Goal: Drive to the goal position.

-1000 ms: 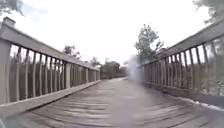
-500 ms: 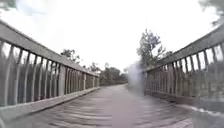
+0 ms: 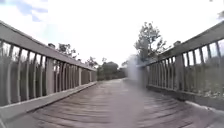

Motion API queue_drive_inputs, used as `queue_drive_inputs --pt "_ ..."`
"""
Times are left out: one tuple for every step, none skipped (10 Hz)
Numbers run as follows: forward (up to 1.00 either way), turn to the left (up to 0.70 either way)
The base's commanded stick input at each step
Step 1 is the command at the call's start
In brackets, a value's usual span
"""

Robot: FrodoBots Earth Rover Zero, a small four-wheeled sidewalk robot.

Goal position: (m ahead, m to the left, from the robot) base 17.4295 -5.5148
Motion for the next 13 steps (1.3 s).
queue_drive_inputs --pt "0.69 0.01" --pt "0.69 0.01" --pt "0.69 0.01" --pt "0.69 0.01" --pt "0.69 0.01" --pt "0.69 0.01" --pt "0.69 0.01" --pt "0.69 0.01" --pt "0.69 0.01" --pt "0.69 0.01" --pt "0.69 0.01" --pt "0.69 0.01" --pt "0.69 0.01"
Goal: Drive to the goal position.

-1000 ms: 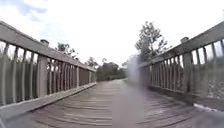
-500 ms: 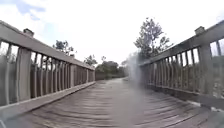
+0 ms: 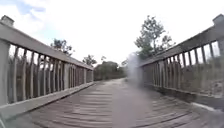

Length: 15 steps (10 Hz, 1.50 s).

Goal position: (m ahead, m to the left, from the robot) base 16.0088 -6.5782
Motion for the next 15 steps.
queue_drive_inputs --pt "0.69 0.01" --pt "0.69 0.01" --pt "0.69 0.01" --pt "0.69 0.01" --pt "0.69 0.01" --pt "0.69 0.01" --pt "0.69 0.01" --pt "0.69 0.01" --pt "0.69 0.01" --pt "0.69 0.01" --pt "0.69 0.01" --pt "0.69 0.01" --pt "0.69 0.01" --pt "0.69 0.01" --pt "0.69 0.01"
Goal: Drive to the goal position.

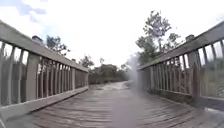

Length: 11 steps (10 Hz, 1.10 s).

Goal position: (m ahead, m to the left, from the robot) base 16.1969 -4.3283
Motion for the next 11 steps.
queue_drive_inputs --pt "0.69 0.0" --pt "0.69 -0.03" --pt "0.69 -0.11" --pt "0.69 0.0" --pt "0.69 0.01" --pt "0.69 0.01" --pt "0.69 0.01" --pt "0.69 0.01" --pt "0.69 0.01" --pt "0.69 0.01" --pt "0.69 0.01"
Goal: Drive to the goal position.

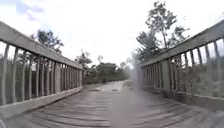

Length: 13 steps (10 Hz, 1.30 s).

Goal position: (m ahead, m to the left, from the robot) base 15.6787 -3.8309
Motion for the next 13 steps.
queue_drive_inputs --pt "0.69 0.01" --pt "0.69 0.01" --pt "0.69 0.01" --pt "0.69 0.01" --pt "0.69 0.01" --pt "0.69 0.01" --pt "0.69 0.01" --pt "0.69 0.01" --pt "0.69 0.01" --pt "0.69 0.01" --pt "0.69 0.01" --pt "0.69 0.01" --pt "0.69 0.01"
